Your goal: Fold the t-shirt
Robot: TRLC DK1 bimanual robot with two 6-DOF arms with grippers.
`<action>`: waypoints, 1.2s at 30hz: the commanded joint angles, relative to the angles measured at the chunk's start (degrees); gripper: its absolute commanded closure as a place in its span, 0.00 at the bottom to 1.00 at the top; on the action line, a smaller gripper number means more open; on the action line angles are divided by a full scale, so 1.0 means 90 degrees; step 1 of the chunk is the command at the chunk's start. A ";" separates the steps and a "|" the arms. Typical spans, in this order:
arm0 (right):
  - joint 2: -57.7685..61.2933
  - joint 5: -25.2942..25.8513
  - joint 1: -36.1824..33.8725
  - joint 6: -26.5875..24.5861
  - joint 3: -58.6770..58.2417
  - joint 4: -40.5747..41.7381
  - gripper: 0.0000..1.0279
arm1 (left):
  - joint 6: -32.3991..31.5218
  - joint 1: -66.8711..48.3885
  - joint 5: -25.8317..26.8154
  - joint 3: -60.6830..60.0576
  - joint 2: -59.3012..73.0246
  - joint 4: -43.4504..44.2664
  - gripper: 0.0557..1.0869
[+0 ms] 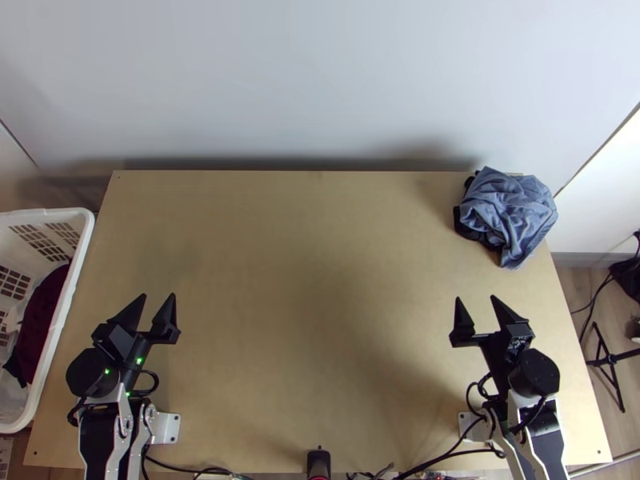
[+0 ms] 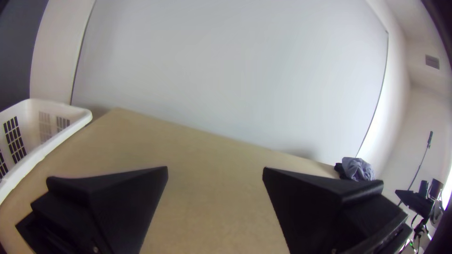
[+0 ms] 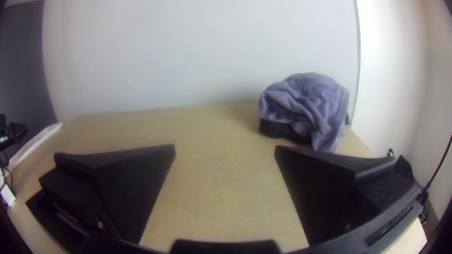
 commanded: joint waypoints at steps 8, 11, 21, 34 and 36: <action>0.0001 0.0001 0.0001 0.0001 0.0002 0.0001 0.04 | 0.0011 0.0001 0.0002 0.0001 0.0001 0.0000 0.05; 0.0001 0.0001 0.0001 0.0001 0.0002 0.0001 0.04 | 0.0011 0.0001 0.0002 0.0001 0.0001 0.0000 0.05; 0.0001 0.0001 0.0001 0.0001 0.0002 0.0001 0.04 | 0.0011 -0.0019 0.0002 0.0001 0.0001 0.0000 0.05; 0.0001 0.0001 0.0001 0.0001 0.0002 0.0001 0.04 | 0.0030 -0.1288 -0.0008 0.0001 0.0011 -0.0019 0.05; 0.0001 0.0001 0.0001 0.0001 0.0002 0.0001 0.04 | 0.0021 -0.1308 -0.0008 0.0001 0.0011 -0.0009 0.05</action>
